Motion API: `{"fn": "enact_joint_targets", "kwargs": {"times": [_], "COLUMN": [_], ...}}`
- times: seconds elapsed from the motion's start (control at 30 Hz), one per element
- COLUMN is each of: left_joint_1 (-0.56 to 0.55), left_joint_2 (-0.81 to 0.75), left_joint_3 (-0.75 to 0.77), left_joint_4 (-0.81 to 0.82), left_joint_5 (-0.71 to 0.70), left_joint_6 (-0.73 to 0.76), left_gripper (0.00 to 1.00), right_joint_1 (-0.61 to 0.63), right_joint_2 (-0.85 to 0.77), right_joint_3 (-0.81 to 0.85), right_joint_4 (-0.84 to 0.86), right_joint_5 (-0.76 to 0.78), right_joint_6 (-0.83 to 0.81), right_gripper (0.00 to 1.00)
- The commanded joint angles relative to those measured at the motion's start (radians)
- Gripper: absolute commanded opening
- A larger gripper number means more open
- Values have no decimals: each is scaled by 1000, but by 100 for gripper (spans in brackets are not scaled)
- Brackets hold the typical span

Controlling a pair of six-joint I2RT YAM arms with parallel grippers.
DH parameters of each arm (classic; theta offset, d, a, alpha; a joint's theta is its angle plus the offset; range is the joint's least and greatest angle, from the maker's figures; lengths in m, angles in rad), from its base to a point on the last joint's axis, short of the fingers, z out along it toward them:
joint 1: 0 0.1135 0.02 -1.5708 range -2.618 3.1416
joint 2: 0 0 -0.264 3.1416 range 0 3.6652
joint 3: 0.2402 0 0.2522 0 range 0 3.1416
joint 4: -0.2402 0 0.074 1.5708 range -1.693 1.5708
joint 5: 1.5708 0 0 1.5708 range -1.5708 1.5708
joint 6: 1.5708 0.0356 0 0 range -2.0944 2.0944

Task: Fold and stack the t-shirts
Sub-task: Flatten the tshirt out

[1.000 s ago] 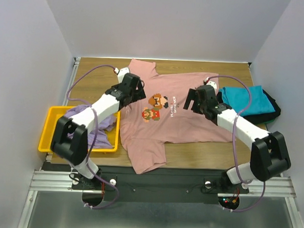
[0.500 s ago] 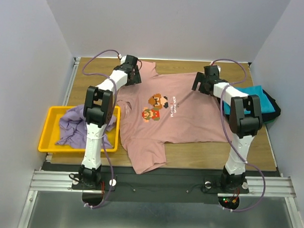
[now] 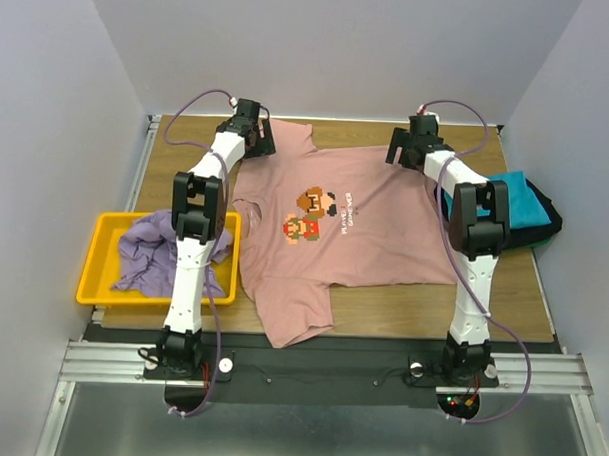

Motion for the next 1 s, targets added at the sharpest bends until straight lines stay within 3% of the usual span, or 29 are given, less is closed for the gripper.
{"fn": "enact_joint_targets", "kwargs": {"times": [0.0, 0.37, 0.5, 0.63, 0.8, 0.97], "left_joint_1": [5, 31, 33, 33, 30, -2], "left_joint_2": [65, 107, 102, -5, -113, -250], "left_joint_3": [125, 167, 191, 119, 176, 38], "left_joint_4": [-41, 19, -1, 71, 41, 67], "left_joint_5": [87, 184, 133, 110, 72, 58], "left_joint_6": [29, 46, 50, 42, 27, 20], "left_gripper": [99, 99, 99, 99, 99, 99], "right_joint_1": [-18, -68, -81, -84, -85, -87], "right_joint_2": [36, 119, 144, 147, 113, 53], "right_joint_3": [89, 174, 192, 206, 194, 145], "right_joint_4": [26, 25, 25, 25, 25, 25], "right_joint_5": [23, 13, -9, -20, -35, -20], "right_joint_6": [-26, -5, 2, -17, -21, -20], "right_gripper": [100, 100, 100, 100, 100, 100]}}
